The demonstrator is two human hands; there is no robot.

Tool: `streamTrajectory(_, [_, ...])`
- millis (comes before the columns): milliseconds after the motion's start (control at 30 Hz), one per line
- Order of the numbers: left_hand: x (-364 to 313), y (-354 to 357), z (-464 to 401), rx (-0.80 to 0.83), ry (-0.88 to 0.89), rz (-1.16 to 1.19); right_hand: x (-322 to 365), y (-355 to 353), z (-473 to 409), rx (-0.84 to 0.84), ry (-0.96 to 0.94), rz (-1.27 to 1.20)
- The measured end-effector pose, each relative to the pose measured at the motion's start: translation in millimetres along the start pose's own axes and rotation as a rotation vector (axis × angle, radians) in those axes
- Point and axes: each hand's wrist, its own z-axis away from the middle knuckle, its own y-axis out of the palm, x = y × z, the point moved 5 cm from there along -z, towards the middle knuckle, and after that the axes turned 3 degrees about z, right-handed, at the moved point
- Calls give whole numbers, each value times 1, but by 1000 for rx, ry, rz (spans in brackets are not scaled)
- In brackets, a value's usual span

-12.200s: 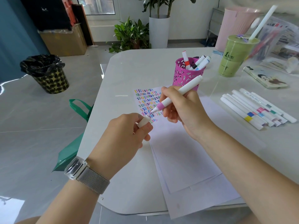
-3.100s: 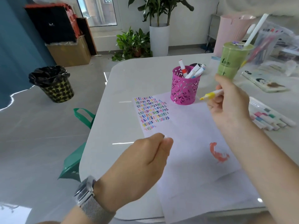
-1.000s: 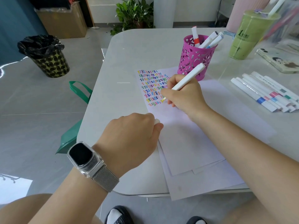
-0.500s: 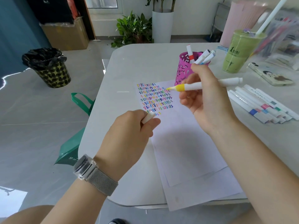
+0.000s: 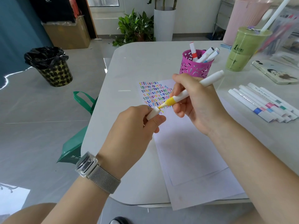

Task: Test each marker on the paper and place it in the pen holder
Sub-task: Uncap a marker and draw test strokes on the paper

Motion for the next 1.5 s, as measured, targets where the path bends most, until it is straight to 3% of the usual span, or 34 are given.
streamTrajectory(167, [-9,0,4,21,79,-101,-6,4,2,37,55,80])
streamTrajectory(367, [-16,-4,6,-109,222,-295,-18,0,0,-22,206,129])
streamTrajectory(500, [-20,-9,6,-177,331,-363,-23,4,2,66,279,165])
streamTrajectory(767, [-27,-8,10,-242,512,-602,-18,6,4,107,297,265])
streamTrajectory(1500, [-27,-3,18,-180,653,-623,-24,14,18,98,318,297])
